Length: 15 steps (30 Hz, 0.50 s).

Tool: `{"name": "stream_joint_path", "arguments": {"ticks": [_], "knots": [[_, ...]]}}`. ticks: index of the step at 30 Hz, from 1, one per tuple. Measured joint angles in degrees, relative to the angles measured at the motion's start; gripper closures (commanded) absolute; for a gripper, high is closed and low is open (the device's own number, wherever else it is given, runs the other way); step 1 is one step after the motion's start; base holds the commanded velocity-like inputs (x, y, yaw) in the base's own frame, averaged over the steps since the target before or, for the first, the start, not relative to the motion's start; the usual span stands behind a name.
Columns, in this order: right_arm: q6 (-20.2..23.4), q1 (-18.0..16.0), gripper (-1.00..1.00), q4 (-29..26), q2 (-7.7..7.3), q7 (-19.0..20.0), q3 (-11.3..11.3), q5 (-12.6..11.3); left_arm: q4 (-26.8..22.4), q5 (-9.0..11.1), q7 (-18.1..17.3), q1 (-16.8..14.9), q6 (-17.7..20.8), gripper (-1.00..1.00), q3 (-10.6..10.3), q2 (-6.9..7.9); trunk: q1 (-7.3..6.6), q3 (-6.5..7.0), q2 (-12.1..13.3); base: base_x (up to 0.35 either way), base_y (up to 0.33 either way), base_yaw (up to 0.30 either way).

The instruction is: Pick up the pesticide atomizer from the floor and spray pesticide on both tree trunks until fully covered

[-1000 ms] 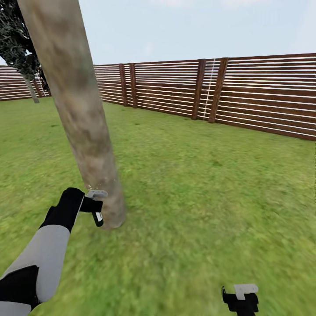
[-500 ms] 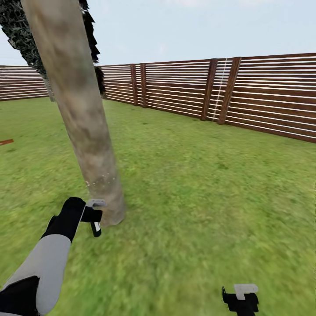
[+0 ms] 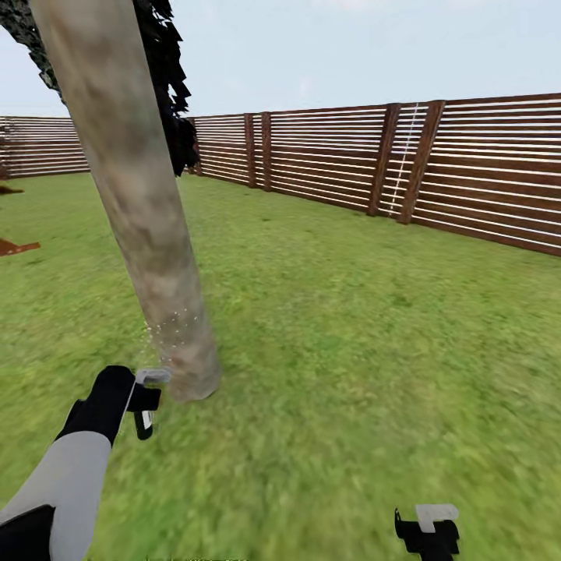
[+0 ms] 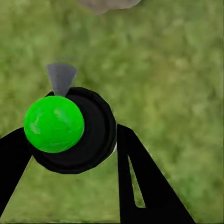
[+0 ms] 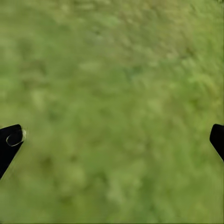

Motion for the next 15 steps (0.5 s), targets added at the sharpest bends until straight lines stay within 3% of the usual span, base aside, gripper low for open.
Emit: {"name": "stream_joint_path", "arguments": {"ticks": [2, 3, 4, 5, 6, 8, 11, 12, 15], "knots": [[0.0, 0.0, -1.0, 0.0, 0.0, 0.0, 0.0, 0.0, 0.1, 0.2, 0.7, 0.8, 0.0, 1.0, 0.1, 1.42, 0.0, 0.0, 0.0, 0.001, -0.001, 0.183], [0.0, 0.0, -1.0, 0.0, 0.0, 0.0, 0.0, 0.0, 0.3, 1.2, 0.9, 1.0, 0.1, 1.0, -0.1, 1.13, 0.0, 0.0, 0.0, 0.0, 0.0, 0.043], [0.0, 0.0, -1.0, 0.0, 0.0, 0.0, 0.0, 0.0, 1.0, 1.6, 0.9, 1.1, 0.2, 1.0, -0.1, 0.04, 0.0, 0.0, 0.0, 0.218, -0.109, 0.004], [0.0, 0.0, -1.0, 0.0, -0.07, 0.0, 0.0, 0.1, 1.9, 1.0, 2.2, 1.1, -3.5, 1.0, 0.1, -2.64, -0.01, 0.0, 0.0, 0.241, -0.122, 0.002], [0.0, 0.0, -1.0, 0.0, -0.08, 0.0, -0.1, 0.0, 2.0, 1.3, 3.1, 1.1, -4.1, 1.0, 0.2, -3.15, 0.01, 0.0, 0.0, 0.27, -0.135, 0.001], [0.0, 0.0, -1.0, 0.0, -0.09, 0.0, -0.1, 0.1, 2.1, 1.1, 6.1, 1.1, -5.0, 1.0, 0.3, -3.32, 0.0, 0.0, 0.0, 0.278, -0.141, 0.0], [0.0, 0.0, -1.0, 0.0, -0.09, 0.0, -0.1, 0.1, 2.7, 1.4, 6.7, 1.1, -5.2, 1.0, 0.3, -3.57, 0.0, 0.0, 0.0, 0.238, -0.183, 0.0], [0.0, 0.0, -1.0, 0.0, -0.09, 0.0, -0.1, 0.1, 2.9, 2.4, 6.8, 1.1, -5.2, 1.0, 0.2, -4.2, 0.0, 0.0, 0.0, 0.159, -0.236, 0.0], [0.0, 0.0, -1.0, 0.0, -0.09, 0.0, 0.0, 0.1, 2.9, 2.4, 6.8, 1.1, -5.2, 1.0, 0.2, -4.66, 0.0, 0.0, 0.0, 0.017, -0.261, 0.0]]}}
